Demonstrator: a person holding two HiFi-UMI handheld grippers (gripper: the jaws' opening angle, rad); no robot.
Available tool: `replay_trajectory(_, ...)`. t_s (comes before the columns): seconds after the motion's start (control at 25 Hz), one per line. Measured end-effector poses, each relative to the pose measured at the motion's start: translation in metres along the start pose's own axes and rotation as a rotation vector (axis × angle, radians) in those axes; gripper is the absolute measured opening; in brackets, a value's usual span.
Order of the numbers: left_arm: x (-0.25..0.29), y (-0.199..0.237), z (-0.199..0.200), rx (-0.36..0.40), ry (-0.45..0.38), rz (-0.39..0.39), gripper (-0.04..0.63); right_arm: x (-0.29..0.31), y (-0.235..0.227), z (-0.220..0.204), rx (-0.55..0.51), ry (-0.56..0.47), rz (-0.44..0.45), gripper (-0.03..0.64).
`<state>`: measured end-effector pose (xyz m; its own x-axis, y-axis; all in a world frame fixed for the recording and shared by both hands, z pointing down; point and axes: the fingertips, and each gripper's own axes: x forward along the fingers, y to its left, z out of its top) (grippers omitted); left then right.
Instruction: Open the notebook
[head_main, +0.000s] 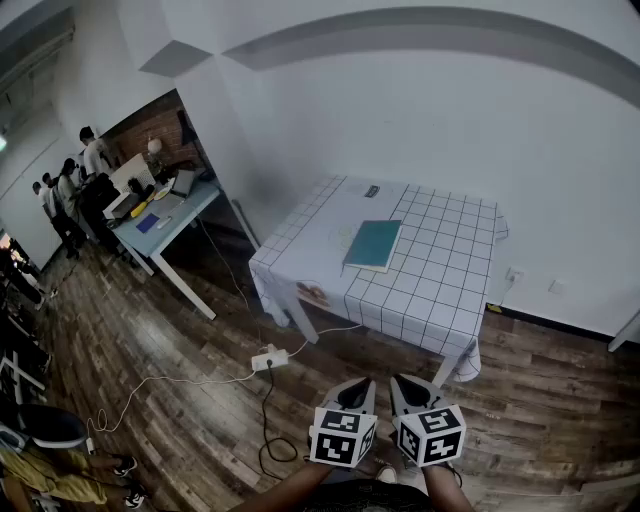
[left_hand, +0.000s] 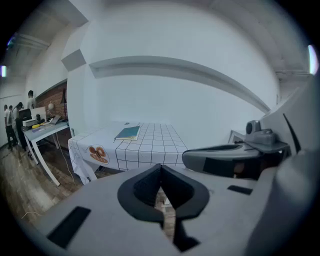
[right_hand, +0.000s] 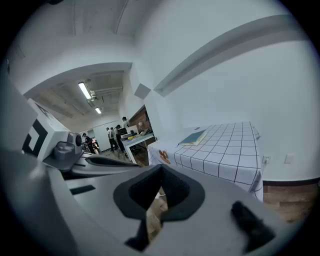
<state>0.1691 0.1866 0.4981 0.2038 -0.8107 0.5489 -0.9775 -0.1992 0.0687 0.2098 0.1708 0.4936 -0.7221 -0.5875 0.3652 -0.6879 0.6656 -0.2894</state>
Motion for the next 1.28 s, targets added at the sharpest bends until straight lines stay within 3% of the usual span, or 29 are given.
replay_trajectory(0.68,0.012,-0.010,0.003,-0.011,0.005,0.018,0.011,0.003,-0.011,-0.010,0.017,0.021,0.044,0.012)
replay_trajectory(1.28,0.061,0.056,0.018,-0.041,0.050,-0.065,0.011,0.078,-0.019,0.003,0.028,0.094,-0.030,0.012)
